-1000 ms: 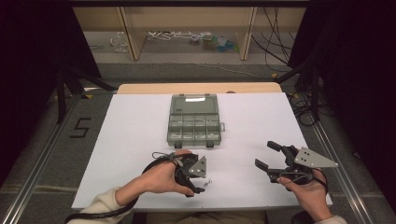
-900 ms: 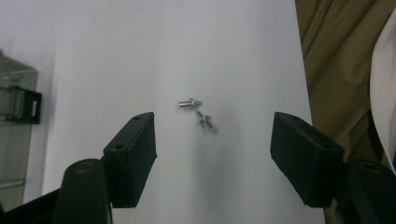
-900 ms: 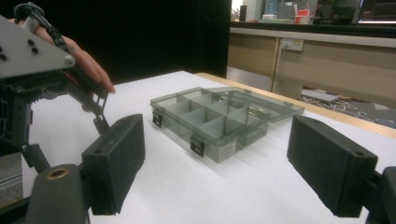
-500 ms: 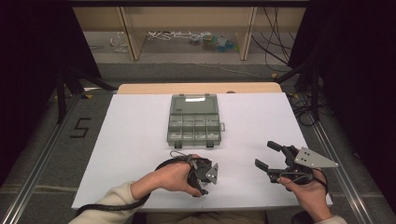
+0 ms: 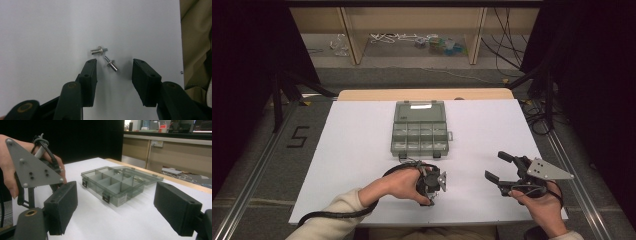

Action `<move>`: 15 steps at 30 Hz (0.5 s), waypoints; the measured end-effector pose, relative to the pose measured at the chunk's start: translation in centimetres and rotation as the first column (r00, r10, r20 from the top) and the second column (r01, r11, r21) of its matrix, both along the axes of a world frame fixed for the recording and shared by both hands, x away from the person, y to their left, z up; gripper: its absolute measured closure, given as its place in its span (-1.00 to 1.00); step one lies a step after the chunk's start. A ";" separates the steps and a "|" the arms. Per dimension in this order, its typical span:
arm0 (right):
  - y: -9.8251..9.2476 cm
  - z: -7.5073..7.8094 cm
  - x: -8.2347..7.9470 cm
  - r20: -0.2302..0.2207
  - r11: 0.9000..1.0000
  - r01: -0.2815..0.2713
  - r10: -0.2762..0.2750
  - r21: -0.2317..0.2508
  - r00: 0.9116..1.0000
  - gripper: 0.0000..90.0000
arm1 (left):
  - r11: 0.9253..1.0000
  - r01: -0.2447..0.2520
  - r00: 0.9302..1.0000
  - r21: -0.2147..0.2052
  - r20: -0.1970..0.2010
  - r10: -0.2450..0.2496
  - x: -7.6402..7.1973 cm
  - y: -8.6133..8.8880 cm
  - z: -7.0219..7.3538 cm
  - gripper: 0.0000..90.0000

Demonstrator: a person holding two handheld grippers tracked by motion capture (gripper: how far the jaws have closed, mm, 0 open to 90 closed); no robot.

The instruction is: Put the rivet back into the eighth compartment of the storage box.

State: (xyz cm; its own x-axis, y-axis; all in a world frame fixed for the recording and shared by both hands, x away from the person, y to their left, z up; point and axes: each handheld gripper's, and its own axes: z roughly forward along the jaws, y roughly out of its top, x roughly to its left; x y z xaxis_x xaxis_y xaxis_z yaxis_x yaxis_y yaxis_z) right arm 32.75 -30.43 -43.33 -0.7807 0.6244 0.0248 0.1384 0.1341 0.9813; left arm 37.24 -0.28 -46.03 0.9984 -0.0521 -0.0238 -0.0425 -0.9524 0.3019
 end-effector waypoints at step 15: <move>0.1 -0.1 0.3 0.050 1.000 0.000 0.000 0.015 0.999 -0.55 | 0.999 -0.013 1.000 0.053 -0.021 0.014 0.0 -0.7 0.2 0.91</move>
